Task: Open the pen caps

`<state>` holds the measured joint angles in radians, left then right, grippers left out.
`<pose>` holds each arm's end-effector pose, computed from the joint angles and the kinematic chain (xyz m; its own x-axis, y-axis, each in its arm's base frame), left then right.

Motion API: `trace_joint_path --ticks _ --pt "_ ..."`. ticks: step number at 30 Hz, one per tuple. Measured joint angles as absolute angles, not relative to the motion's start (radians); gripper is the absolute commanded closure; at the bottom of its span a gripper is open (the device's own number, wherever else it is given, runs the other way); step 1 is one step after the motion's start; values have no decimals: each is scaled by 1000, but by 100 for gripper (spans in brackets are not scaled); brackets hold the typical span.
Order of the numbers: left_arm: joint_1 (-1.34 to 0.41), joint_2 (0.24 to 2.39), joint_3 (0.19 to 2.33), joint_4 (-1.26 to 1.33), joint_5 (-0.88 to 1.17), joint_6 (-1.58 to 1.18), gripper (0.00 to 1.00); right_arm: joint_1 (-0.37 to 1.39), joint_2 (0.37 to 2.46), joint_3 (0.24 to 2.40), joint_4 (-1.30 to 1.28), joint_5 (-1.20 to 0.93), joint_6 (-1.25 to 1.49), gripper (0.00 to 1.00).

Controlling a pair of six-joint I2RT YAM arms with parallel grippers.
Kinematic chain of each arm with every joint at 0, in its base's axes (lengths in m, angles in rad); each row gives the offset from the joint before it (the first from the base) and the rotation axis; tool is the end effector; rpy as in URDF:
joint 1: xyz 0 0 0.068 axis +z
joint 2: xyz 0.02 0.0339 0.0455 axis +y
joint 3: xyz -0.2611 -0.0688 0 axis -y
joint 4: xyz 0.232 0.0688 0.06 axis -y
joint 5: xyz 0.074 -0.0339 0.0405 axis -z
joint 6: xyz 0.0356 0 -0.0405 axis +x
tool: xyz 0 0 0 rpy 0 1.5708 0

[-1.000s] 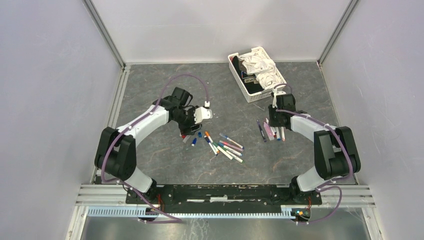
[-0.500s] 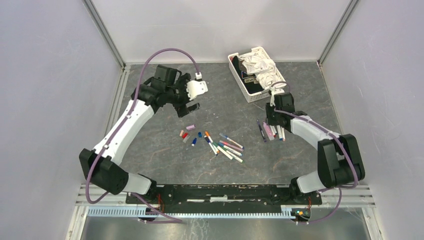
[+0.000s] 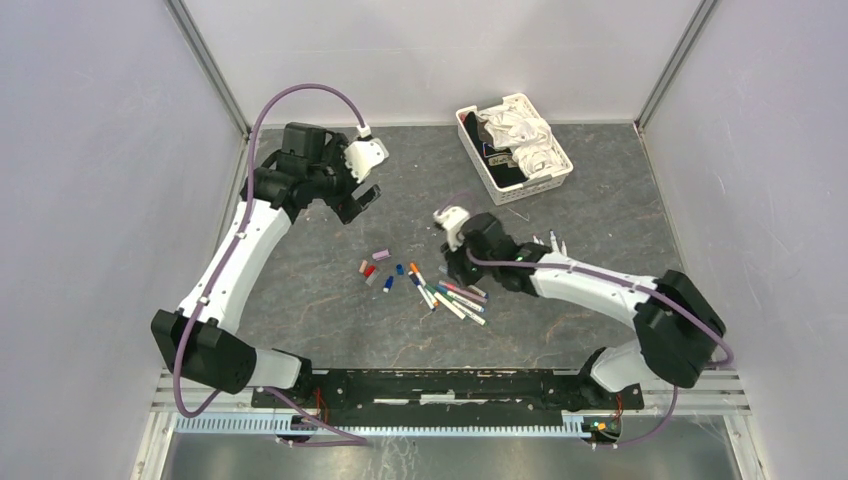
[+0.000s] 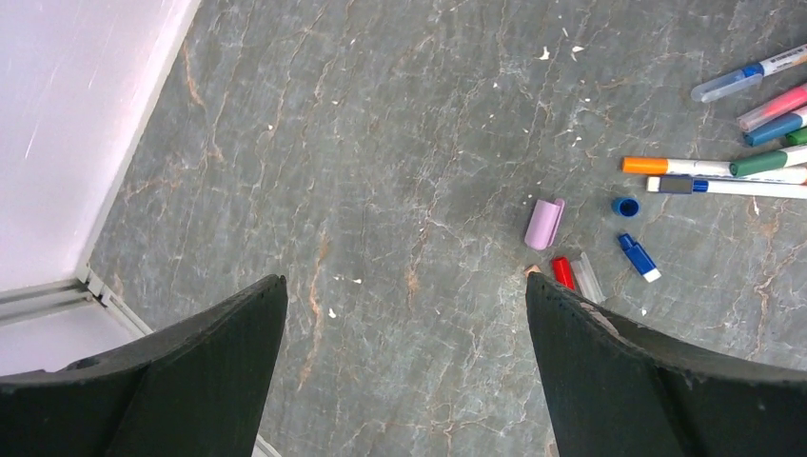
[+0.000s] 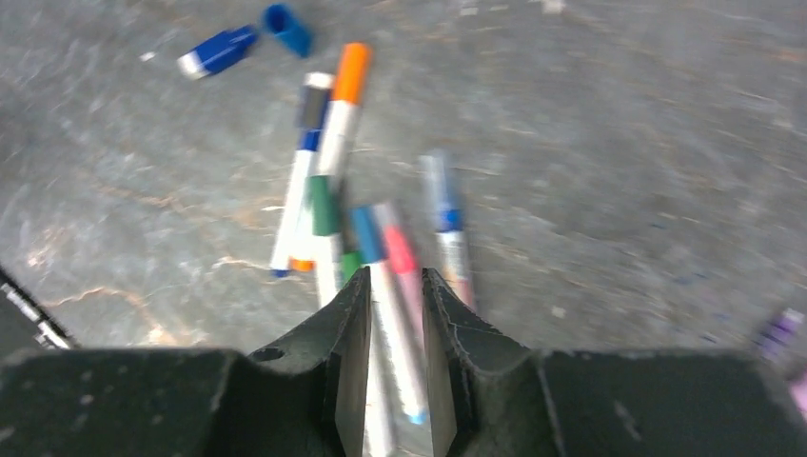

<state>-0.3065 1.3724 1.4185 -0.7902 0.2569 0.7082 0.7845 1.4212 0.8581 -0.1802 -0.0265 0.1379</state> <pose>0.2616 -0.0923 0.3667 -0.1847 0.7183 -0.6707 0.7770 0.5246 0.3478 0.2046 0.2055 0.2244 -0.5734 -0.3782 -0.7268 -0.6474 0.7528 0.1190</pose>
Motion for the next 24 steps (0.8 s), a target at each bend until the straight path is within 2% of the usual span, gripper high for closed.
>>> trace_joint_path --ticks 8,24 --pt "-283 1372 1417 -794 294 703 1 974 1614 943 -168 -14 179 73" --pt "-283 1366 1392 -836 373 703 1 1001 1793 1058 -151 29 206 76"
